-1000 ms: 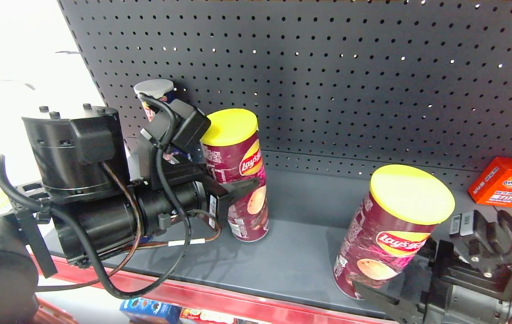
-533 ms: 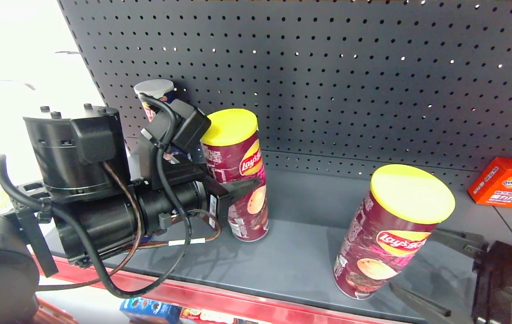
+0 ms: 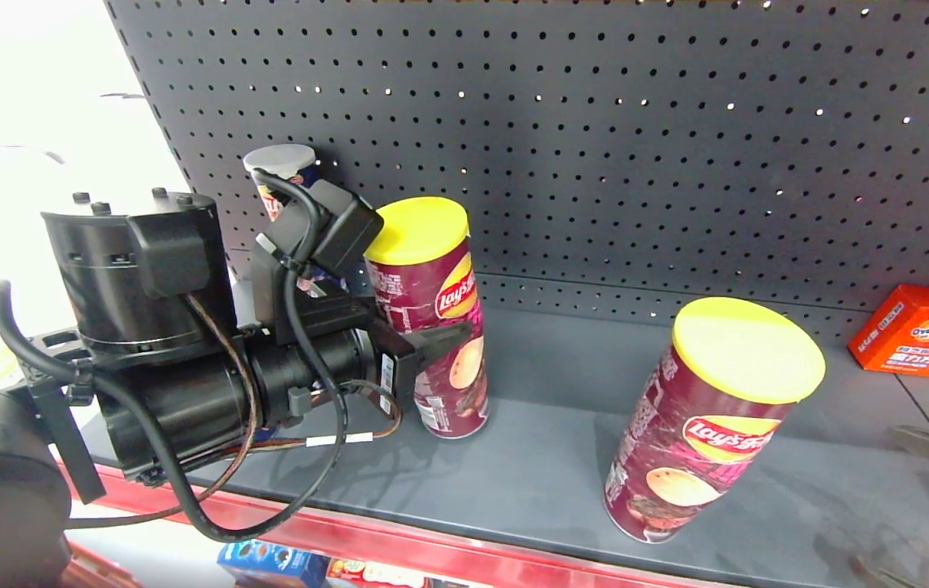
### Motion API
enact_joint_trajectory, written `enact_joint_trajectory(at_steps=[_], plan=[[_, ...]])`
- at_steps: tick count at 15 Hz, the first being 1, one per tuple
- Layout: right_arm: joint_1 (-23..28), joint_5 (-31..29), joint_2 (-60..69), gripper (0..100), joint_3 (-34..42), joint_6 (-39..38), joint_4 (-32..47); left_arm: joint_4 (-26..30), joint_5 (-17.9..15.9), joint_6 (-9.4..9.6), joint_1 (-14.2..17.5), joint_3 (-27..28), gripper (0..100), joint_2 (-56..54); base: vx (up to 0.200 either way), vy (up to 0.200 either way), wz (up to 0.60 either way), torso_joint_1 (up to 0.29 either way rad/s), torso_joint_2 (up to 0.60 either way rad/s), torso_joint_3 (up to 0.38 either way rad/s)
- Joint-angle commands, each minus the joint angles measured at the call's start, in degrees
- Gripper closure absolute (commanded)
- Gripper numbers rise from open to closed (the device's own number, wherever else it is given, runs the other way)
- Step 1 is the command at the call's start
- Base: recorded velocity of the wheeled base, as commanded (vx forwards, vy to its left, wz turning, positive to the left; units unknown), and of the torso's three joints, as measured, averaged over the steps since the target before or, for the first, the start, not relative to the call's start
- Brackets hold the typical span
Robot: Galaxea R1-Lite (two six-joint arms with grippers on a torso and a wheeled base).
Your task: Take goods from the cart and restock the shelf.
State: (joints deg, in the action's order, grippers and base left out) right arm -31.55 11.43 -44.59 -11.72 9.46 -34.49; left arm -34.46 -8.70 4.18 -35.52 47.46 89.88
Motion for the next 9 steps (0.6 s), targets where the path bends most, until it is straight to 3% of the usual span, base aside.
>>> enact_joint_trajectory(at_steps=[1, 5, 9], plan=[[0.17, -1.24, 17.0, 0, -0.24, 0.03, 12.16, -0.08, 0.0, -0.05, -0.16, 0.09, 100, 0.03, 0.0, 0.0, 0.0, 0.0, 0.0, 0.0], [2.02, -1.5, 35.01, 0, -1.38, 0.03, 30.62, -0.08, 0.0, 0.04, -0.34, 0.35, 100, 0.03, 0.0, 0.0, 0.0, 0.0, 0.0, 0.0], [9.14, -0.62, 42.75, 0, -1.03, 0.56, 36.6, -0.08, 0.0, 0.04, -0.25, 0.35, 100, 0.03, 0.0, 0.0, 0.0, 0.0, 0.0, 0.0]])
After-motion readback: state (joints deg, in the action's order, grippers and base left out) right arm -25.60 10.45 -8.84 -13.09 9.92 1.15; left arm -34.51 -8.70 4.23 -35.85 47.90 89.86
